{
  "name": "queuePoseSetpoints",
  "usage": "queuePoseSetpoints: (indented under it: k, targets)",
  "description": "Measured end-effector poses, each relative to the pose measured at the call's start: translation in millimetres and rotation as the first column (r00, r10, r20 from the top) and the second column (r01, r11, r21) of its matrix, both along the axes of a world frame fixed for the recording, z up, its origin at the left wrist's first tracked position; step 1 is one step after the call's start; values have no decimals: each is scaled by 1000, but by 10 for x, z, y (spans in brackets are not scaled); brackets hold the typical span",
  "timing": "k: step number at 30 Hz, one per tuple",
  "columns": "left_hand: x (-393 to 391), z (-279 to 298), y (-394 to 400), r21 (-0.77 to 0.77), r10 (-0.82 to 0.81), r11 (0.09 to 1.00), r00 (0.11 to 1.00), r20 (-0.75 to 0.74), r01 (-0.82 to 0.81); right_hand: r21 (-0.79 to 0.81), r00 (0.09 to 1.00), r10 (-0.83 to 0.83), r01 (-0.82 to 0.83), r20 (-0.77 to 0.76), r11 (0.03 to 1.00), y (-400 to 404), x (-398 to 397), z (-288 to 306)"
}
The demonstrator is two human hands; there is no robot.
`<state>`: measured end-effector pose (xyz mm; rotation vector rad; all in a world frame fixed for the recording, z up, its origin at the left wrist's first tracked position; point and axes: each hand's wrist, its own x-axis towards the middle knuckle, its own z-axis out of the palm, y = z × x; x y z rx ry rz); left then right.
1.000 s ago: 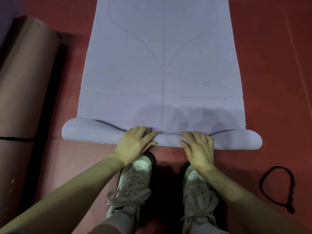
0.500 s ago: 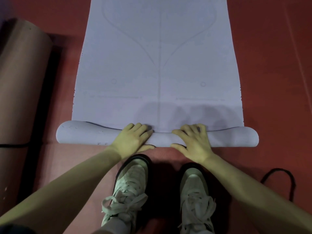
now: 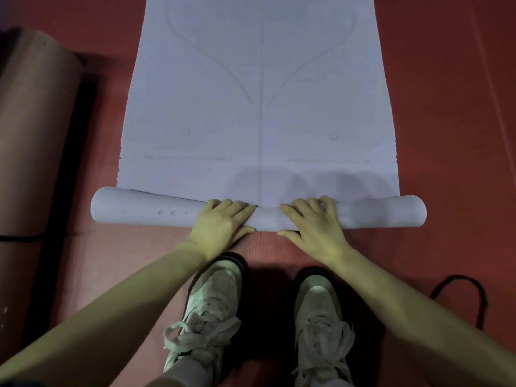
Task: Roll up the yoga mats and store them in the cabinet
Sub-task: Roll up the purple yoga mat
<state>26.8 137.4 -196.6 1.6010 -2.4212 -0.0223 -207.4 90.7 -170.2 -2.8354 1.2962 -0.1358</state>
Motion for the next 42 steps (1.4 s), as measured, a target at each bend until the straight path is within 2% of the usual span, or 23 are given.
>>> queuePoseSetpoints:
  k: [4, 9, 12, 14, 17, 20, 22, 25, 28, 31, 35, 38, 40, 42]
  targets:
    - [66, 63, -136, 82, 1, 997, 997, -76, 5, 45, 997, -22, 19, 69, 999, -83, -1, 6]
    - [-66, 70, -55, -72, 74, 995, 997, -3, -74, 159, 997, -73, 70, 14, 985, -194, 56, 75]
    - [-140, 22, -17, -86, 123, 989, 992, 35, -119, 213, 998, -59, 53, 26, 976, -292, 96, 115]
    - [-131, -4, -57, -58, 132, 990, 991, 10, -131, 236, 995, -87, 74, 43, 969, -278, 120, 131]
    - [-45, 41, -237, 12, 90, 996, 996, -21, -90, 145, 991, -131, 126, 30, 981, -195, 125, 138]
    - [27, 107, -381, 113, 47, 993, 999, -27, -44, 70, 994, -102, 105, -41, 992, -140, 133, 102]
    - [37, 131, -413, 136, 36, 990, 999, -25, -33, 111, 995, -99, 102, -29, 989, -180, 156, 100]
    - [-47, 170, -391, 14, 79, 997, 997, 28, -79, 184, 998, -57, 57, -5, 981, -338, 159, 130]
    - [-195, 193, -266, -86, 160, 985, 983, 86, -153, 333, 993, -68, 97, -97, 938, -522, 205, 281]
    - [-279, 229, -170, 52, 233, 970, 966, 113, -240, 361, 975, -76, 149, -210, 921, -583, 228, 284]
    - [-226, 250, -338, 218, 226, 942, 963, 147, -255, 212, 981, -182, 192, -66, 958, -336, 270, 211]
    - [-191, 238, -488, 290, 209, 927, 969, 128, -238, 182, 974, -180, 204, -140, 962, -199, 248, 211]
    - [-188, 246, -539, 300, 208, 925, 972, 113, -233, 216, 976, -165, 194, -145, 957, -240, 237, 198]
    - [-203, 278, -543, 226, 221, 943, 968, 118, -243, 269, 975, -161, 198, -152, 943, -345, 247, 183]
